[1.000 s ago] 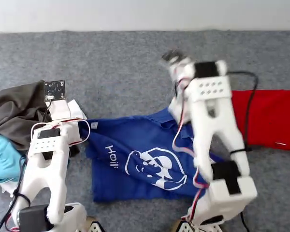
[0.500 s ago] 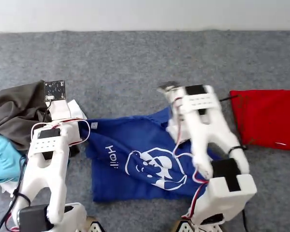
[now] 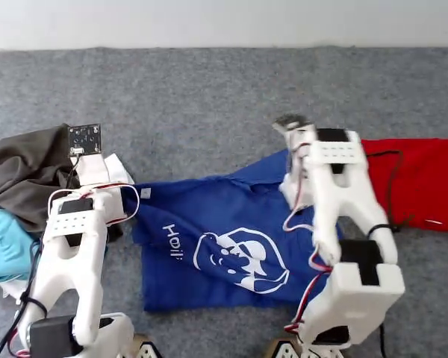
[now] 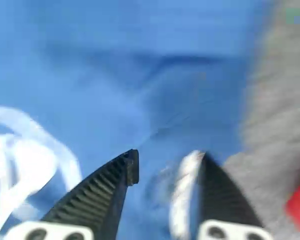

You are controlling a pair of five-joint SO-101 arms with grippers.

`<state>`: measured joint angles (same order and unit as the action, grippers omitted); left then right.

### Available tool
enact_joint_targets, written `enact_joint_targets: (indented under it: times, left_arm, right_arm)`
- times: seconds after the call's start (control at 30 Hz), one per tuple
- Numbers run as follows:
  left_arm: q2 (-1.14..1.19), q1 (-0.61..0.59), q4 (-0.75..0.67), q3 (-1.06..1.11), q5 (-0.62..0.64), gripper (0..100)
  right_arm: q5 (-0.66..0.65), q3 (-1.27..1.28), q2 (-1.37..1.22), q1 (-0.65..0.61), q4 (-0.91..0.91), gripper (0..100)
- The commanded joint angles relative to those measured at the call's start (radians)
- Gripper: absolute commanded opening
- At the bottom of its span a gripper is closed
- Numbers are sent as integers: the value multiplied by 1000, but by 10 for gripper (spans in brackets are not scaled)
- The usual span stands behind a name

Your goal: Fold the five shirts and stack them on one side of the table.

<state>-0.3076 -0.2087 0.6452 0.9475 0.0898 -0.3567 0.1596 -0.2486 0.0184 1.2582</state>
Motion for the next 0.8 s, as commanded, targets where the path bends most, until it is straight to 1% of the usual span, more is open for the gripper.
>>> enact_joint_targets:
  times: [0.0,0.07,0.13,0.27,0.33,0.4,0.43,0.5,0.57,0.63,0.77]
  left_arm:
    - [0,6,-2,-33,-8,13]
    - [0,6,-2,-33,-8,13]
    - [0,6,-2,-33,-8,13]
    - [0,6,-2,-33,-8,13]
    - [0,6,0,-33,-8,13]
    - [0,6,0,-33,-8,13]
    - [0,6,0,-33,-8,13]
    - [0,6,0,-33,-8,13]
    - [0,6,0,-33,-8,13]
    - [0,6,0,-33,-8,13]
    - [0,6,-2,-33,-8,13]
  right_arm:
    - [-3,-68,-13,91,-177,117]
    - [-3,-100,-8,85,-153,173]
    - [-3,-143,7,47,-79,206]
    - [-5,-229,51,-73,154,199]
    - [-5,-255,62,-147,242,131]
    - [-2,-264,62,-209,266,13]
    - [5,-262,61,-237,263,6]
    - [44,-262,56,-285,237,54]
    - [75,-262,25,-315,186,34]
    - [81,-262,-38,-325,111,5]
    - [87,-327,-225,-309,-84,13]
